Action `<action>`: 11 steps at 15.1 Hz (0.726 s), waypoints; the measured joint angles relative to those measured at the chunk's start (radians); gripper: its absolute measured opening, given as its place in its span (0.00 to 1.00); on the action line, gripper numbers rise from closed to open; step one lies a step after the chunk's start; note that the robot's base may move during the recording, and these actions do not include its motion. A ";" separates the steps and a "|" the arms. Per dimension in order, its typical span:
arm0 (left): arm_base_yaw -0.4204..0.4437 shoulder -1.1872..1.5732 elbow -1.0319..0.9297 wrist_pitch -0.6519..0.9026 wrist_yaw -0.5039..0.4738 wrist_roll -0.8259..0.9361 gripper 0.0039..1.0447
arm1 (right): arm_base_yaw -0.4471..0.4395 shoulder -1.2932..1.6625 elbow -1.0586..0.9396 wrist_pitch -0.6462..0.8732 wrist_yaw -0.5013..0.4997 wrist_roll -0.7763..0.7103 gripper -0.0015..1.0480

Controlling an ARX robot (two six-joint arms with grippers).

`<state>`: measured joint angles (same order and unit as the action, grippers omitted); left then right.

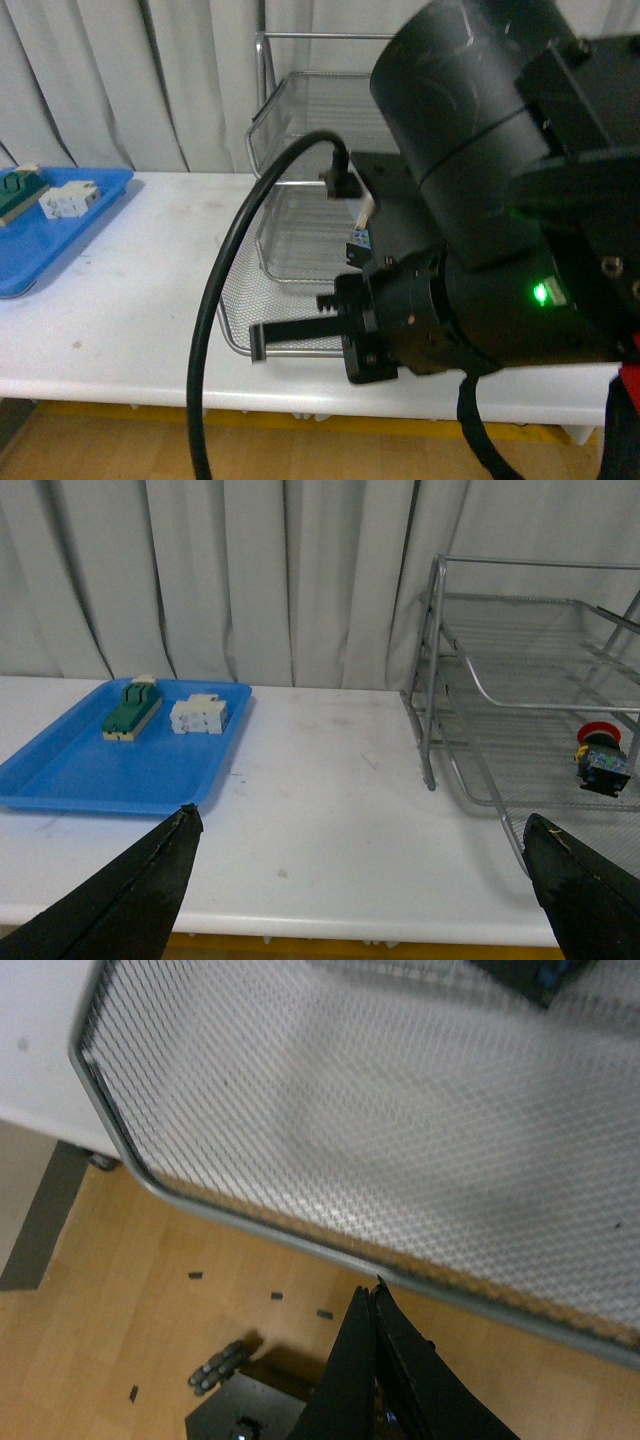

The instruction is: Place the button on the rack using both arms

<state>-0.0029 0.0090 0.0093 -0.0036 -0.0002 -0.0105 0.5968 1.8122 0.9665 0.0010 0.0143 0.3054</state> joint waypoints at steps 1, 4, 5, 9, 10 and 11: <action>0.000 0.000 0.000 0.000 0.000 0.000 0.94 | 0.007 0.002 -0.023 0.003 -0.005 0.003 0.02; 0.000 0.000 0.000 0.000 0.000 0.000 0.94 | 0.013 0.028 -0.076 0.038 -0.012 0.013 0.02; 0.000 0.000 0.000 0.000 0.000 0.000 0.94 | 0.011 0.048 -0.078 0.049 -0.011 0.013 0.02; 0.000 0.000 0.000 0.000 0.000 0.000 0.94 | -0.023 0.091 -0.044 0.052 -0.007 0.016 0.02; 0.000 0.000 0.000 0.000 0.000 0.000 0.94 | -0.030 0.101 -0.031 0.048 -0.003 0.016 0.02; 0.000 0.000 0.000 0.000 0.000 0.000 0.94 | -0.030 0.110 -0.027 0.045 -0.001 0.016 0.02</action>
<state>-0.0029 0.0090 0.0093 -0.0036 -0.0002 -0.0105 0.5667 1.9221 0.9398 0.0456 0.0132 0.3218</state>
